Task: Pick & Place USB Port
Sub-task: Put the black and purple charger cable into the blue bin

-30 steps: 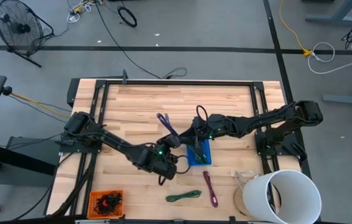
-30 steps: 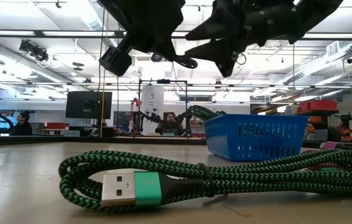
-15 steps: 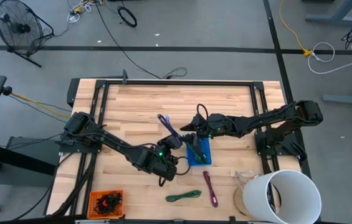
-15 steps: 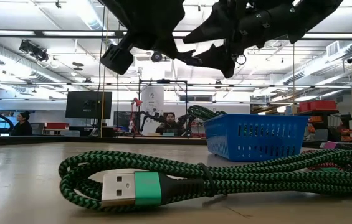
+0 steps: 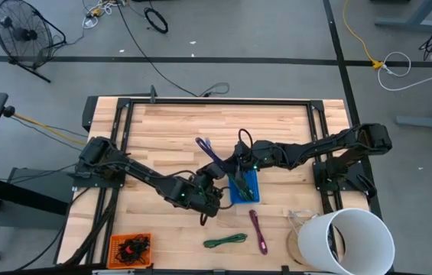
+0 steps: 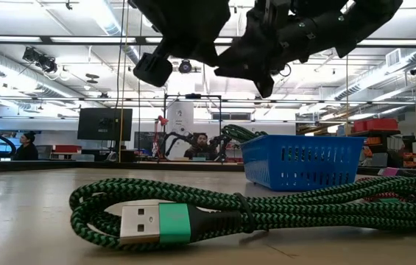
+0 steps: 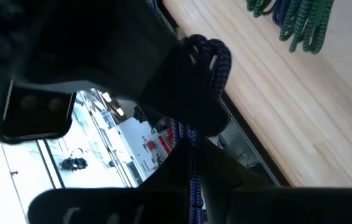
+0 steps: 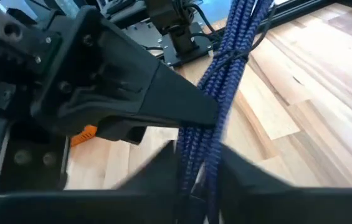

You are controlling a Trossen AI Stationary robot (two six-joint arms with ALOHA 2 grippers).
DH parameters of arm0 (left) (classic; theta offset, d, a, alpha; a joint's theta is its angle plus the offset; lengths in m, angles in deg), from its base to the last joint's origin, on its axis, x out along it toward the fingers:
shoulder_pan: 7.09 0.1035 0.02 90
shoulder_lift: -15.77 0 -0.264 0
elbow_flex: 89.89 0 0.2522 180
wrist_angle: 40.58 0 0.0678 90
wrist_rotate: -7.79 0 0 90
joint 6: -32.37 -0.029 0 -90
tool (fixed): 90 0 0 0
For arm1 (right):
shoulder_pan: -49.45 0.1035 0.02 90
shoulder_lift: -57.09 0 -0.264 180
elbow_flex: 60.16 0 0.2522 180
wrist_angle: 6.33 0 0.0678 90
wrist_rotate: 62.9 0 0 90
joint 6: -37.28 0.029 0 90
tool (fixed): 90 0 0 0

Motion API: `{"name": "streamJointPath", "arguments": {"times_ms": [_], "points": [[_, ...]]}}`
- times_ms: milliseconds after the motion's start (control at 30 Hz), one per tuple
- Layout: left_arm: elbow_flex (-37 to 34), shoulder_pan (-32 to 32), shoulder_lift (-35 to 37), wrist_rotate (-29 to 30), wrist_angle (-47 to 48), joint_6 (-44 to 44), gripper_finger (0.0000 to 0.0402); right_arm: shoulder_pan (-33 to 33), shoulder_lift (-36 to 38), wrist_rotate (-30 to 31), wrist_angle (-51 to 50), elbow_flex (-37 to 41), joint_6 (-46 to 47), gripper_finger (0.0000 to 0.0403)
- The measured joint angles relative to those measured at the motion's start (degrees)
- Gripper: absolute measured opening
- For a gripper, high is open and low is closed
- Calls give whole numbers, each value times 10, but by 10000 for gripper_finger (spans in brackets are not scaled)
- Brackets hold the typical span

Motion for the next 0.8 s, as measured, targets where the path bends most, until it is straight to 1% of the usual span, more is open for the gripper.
{"name": "streamJointPath", "arguments": {"times_ms": [33, 67, 100, 200, 267, 333, 467, 600, 667, 733, 800], "points": [[0, 0, 0, 2, 1, 10, 16, 0, 1, -1, -2, 0, -2, 63], [0, 0, 0, 4, 1, 17, 18, 0, 1, -4, -1, 0, -11, 35], [0, -1, 0, 5, 1, 26, 21, 0, 1, -4, -1, 0, -14, 24], [0, 2, 0, 5, 3, 47, 35, 0, 1, -9, 0, 0, -9, 22], [0, 2, 0, 14, 4, 61, 47, -1, 1, -5, 2, 0, -12, 20], [0, 0, 0, 38, 7, 70, 59, -1, 2, -1, 7, 0, -14, 20], [0, -8, 0, 110, 14, 85, 81, -1, 2, -1, 6, 0, -11, 20], [0, -26, 2, 126, 19, 93, 97, -9, 2, 0, -4, 0, 1, 20], [0, -37, 2, 137, 23, 115, 102, -13, 2, -1, -6, 0, 4, 20], [1, -49, 2, 165, 48, 142, 102, -15, 6, 0, -26, 0, 4, 20], [1, -61, 8, 188, 98, 184, 100, -14, 15, 0, -50, 0, 8, 20]]}}
